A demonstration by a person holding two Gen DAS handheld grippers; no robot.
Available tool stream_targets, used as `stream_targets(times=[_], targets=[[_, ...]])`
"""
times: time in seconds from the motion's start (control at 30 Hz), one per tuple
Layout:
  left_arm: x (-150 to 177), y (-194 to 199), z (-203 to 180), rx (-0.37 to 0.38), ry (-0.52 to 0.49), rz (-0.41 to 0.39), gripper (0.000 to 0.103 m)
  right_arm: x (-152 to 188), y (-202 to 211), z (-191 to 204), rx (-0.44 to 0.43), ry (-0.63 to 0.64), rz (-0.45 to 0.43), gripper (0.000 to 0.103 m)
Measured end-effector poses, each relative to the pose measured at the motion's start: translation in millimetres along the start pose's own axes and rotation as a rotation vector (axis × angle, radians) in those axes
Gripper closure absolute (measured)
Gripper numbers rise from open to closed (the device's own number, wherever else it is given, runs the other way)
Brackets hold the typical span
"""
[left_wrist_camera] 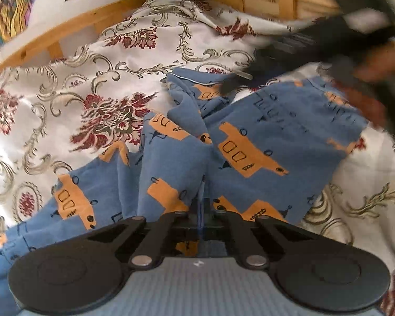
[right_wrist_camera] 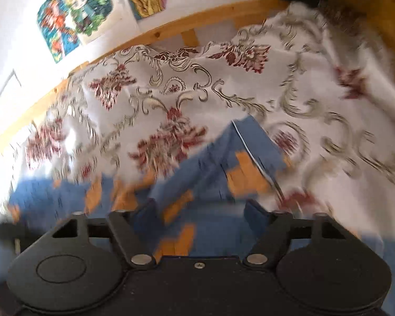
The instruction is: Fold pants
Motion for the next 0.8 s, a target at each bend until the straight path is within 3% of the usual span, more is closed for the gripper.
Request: stream_targets(times=[0.07, 0.1, 0.2, 0.3, 0.43, 0.67, 0.73, 0.77, 0.8], targets=[[0, 1, 6, 0.025, 0.027, -0.003, 0.103, -25, -24, -8, 0.003, -0.037, 0.039, 0.056], [1, 1, 8, 0.036, 0.039, -0.003, 0.103, -36, -37, -13, 0.014, -0.051, 0.059, 0.058], [2, 0, 13, 0.07, 0.076, 0.004, 0.103, -57, -70, -31, 0.058, -0.104, 0.116, 0.058], [5, -1, 15, 0.081, 0.076, -0.001, 0.103, -65, -89, -45, 0.039, -0.184, 0.144, 0.059], [6, -2, 17, 0.101, 0.085, -0.001, 0.103, -69, -99, -51, 0.016, -0.243, 0.164, 0.07], [7, -2, 18, 0.102, 0.089, 0.001, 0.103, -69, -109, -51, -0.003, -0.276, 0.212, 0.074], [7, -3, 18, 0.1, 0.09, 0.0, 0.103, -69, -109, -51, 0.004, -0.276, 0.213, 0.085], [7, -2, 18, 0.098, 0.089, -0.001, 0.103, -69, -110, -51, -0.003, -0.279, 0.214, 0.098], [7, -2, 18, 0.095, 0.088, -0.003, 0.103, -68, -109, -51, -0.015, -0.293, 0.211, 0.103]])
Point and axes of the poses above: each gripper's, at about its wrist camera, not at the fingertips, and y roughly against the way its jaws point, z to its left, x to its underside, the point moved 3 cm from there along -y, roughly the way its jaws point
